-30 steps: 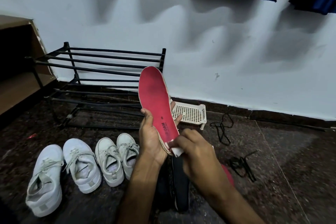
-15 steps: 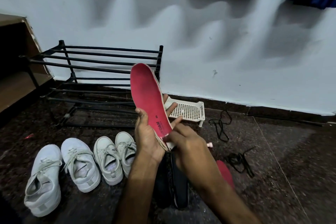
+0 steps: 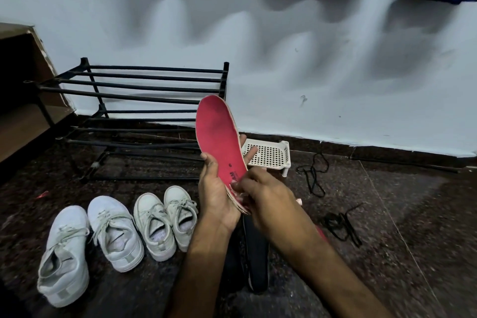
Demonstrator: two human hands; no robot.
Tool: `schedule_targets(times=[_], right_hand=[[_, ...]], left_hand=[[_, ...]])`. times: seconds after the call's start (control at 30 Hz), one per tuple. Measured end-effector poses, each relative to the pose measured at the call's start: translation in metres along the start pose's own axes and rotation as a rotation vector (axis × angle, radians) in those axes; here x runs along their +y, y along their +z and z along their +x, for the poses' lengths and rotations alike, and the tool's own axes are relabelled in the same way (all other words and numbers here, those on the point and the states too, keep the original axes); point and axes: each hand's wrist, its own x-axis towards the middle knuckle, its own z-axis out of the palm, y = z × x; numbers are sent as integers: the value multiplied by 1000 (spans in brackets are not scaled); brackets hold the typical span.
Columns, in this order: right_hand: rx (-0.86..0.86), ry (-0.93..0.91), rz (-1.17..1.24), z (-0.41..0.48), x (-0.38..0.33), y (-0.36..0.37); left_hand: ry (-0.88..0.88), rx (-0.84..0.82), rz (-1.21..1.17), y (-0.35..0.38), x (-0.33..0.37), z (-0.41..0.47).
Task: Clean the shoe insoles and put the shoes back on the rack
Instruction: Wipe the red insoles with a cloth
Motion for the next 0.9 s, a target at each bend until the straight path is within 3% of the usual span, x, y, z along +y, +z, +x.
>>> schedule_targets(times=[0.2, 0.4, 0.63, 0.9], right_hand=[[-137, -45, -82, -13, 12, -7], [15, -100, -245, 25, 7, -12], [-115, -83, -93, -16, 15, -8], [25, -112, -239, 44, 26, -21]], left_hand=[[-24, 0, -6, -7, -4, 0], [-167, 26, -77, -2, -13, 1], [-102, 38, -75, -8, 2, 5], [-200, 51, -113, 5, -22, -2]])
